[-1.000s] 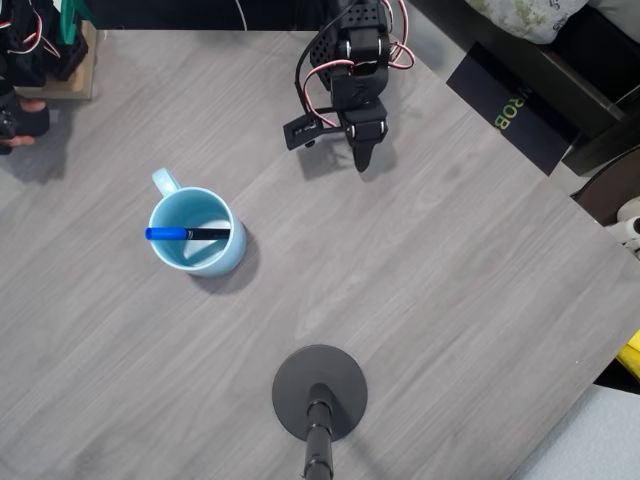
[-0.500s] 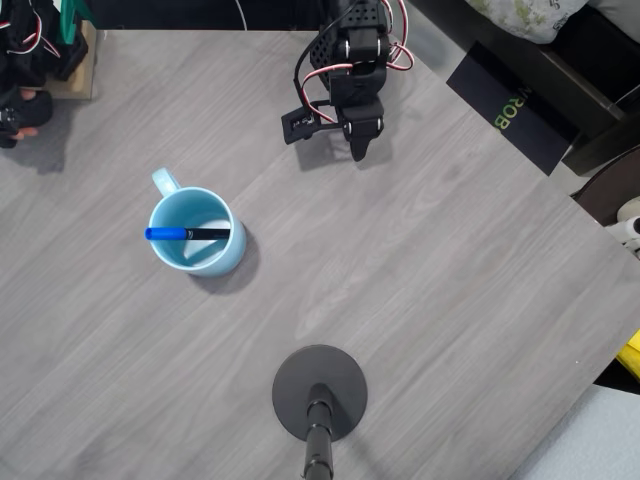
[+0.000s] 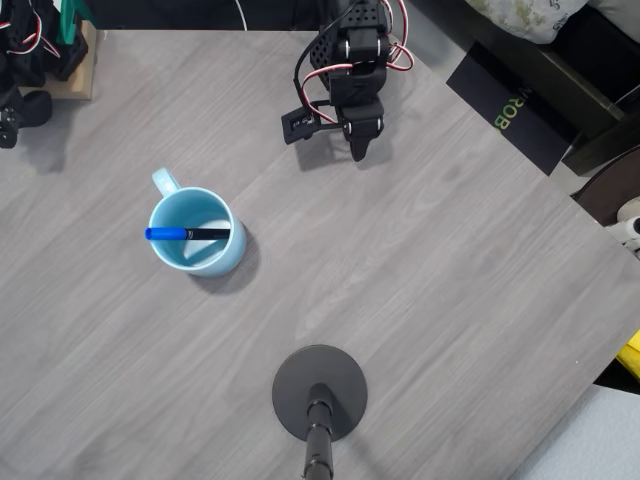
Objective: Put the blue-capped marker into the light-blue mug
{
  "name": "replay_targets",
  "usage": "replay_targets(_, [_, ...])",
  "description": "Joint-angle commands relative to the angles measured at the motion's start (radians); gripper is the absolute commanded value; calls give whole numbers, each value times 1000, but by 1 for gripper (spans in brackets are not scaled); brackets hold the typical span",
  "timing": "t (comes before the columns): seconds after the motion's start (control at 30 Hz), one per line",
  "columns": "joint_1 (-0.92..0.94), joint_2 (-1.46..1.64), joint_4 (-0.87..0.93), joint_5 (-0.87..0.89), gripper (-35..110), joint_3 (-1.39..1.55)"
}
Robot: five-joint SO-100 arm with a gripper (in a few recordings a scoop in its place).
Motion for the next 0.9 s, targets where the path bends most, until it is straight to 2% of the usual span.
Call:
replay_targets(0.0, [3, 28, 11, -2, 0, 6])
replay_targets(0.23, [204, 25, 5, -2, 0, 8])
replay_targets(0.87, [198, 25, 5, -3, 0, 8])
